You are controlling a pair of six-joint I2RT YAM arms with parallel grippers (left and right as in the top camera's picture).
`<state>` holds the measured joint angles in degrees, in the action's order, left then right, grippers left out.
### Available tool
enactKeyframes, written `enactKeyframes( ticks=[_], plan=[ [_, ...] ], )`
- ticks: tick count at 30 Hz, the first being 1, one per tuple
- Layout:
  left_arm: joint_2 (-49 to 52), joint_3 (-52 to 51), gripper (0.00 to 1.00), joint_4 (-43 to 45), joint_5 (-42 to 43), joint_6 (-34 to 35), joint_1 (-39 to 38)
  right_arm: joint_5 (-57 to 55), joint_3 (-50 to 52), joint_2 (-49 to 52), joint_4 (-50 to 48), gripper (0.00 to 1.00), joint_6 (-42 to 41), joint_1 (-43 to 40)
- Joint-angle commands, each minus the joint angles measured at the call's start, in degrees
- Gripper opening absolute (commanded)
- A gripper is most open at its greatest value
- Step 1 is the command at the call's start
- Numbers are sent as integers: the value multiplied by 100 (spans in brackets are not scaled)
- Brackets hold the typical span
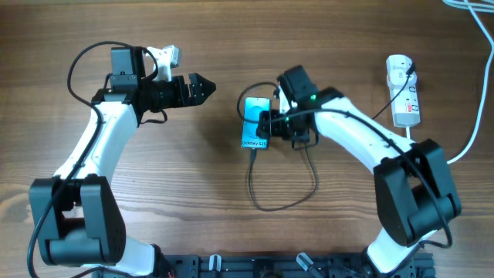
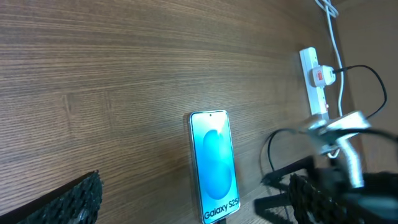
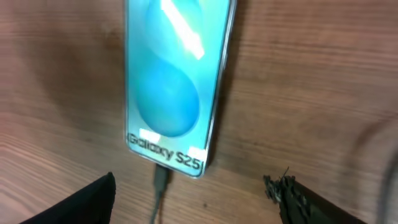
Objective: Plug charger to phone and switch on socket
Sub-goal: 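Lift the right gripper and move it to the white power strip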
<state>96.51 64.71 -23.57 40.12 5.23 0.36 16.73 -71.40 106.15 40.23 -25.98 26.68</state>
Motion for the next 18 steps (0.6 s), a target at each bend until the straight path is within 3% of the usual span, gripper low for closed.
enactKeyframes(
  ticks=[1, 11, 14, 18],
  plan=[
    [-83, -22, 100, 4, -39, -33, -26, -573, -789, -219, 680, 86, 367, -31],
    [-83, -22, 100, 2, -39, -33, -26, -2072, -2756, -251, 2750, 93, 496, -46],
    [-83, -22, 100, 2, -39, -33, -26, -2610, -3187, -256, 3104, 100, 492, -149],
    [-83, -22, 100, 2, -39, -33, -26, -2839, -3296, -256, 3128, 100, 498, -542]
  ],
)
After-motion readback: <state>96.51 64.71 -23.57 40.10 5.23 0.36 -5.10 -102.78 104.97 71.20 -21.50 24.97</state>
